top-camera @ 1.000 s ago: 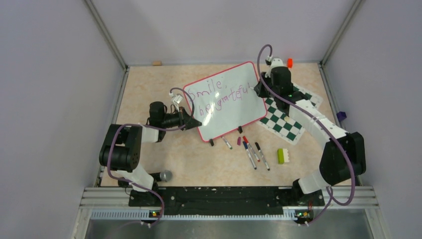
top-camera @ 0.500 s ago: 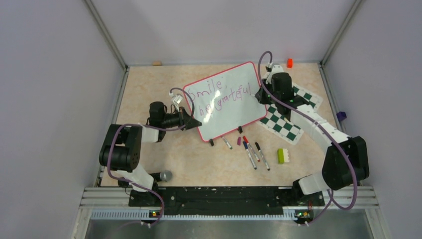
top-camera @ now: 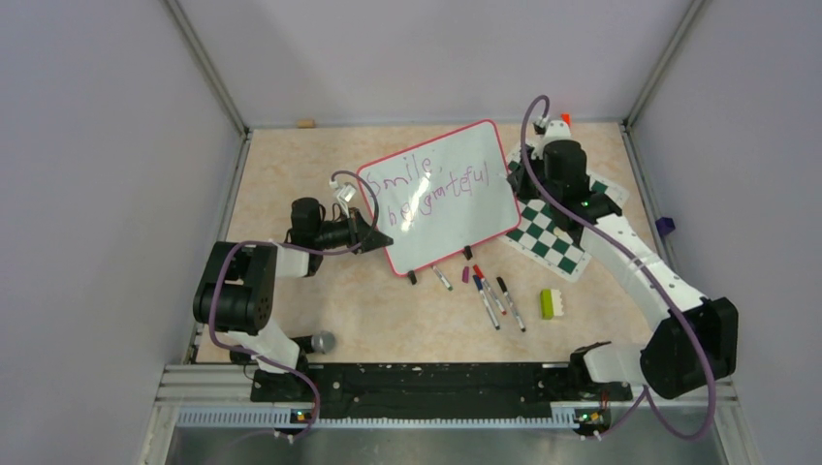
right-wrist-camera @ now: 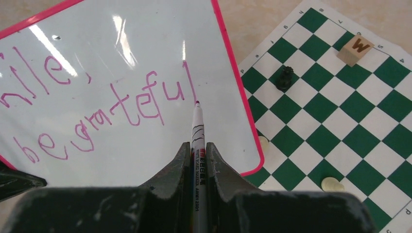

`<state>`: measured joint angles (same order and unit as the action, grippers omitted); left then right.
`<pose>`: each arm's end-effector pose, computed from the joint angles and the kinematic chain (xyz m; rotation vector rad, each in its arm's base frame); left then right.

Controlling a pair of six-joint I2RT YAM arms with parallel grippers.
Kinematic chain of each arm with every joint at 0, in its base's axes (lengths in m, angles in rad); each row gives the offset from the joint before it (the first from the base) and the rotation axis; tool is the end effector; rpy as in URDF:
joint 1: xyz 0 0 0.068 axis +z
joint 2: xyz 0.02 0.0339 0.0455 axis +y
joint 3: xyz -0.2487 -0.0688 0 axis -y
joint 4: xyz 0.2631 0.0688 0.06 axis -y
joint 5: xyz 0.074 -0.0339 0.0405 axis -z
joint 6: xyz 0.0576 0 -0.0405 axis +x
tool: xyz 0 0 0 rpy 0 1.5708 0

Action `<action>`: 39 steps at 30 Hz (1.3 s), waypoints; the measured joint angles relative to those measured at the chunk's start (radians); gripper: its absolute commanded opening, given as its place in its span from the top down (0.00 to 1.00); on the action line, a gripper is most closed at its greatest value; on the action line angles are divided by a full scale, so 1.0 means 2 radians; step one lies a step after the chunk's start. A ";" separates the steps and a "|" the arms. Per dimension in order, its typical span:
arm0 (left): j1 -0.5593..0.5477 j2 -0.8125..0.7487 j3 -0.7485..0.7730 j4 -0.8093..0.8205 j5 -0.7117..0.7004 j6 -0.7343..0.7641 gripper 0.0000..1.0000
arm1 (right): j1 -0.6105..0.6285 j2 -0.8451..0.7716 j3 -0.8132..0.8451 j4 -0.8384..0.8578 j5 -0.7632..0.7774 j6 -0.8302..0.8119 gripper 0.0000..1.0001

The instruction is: Write a sentence on the whiteboard

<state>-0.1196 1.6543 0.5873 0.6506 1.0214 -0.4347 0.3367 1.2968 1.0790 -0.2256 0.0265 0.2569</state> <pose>0.3074 -0.0864 0.1178 0.3860 1.9826 -1.3606 0.3227 0.1114 0.2982 -0.0640 2.0306 0.3498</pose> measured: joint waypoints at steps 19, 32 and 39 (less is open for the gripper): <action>0.000 0.000 0.000 0.000 0.000 0.000 1.00 | -0.001 0.056 0.001 0.004 0.019 0.008 1.00; 0.000 0.000 0.000 0.000 0.000 0.000 1.00 | -0.001 0.068 0.004 0.012 0.016 0.008 1.00; 0.000 0.000 0.000 0.000 0.000 0.000 1.00 | -0.001 0.076 0.016 0.010 0.016 0.008 1.00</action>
<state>-0.1196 1.6543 0.5873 0.6502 1.0214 -0.4355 0.3351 1.4490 1.1118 -0.2062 0.0593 0.2733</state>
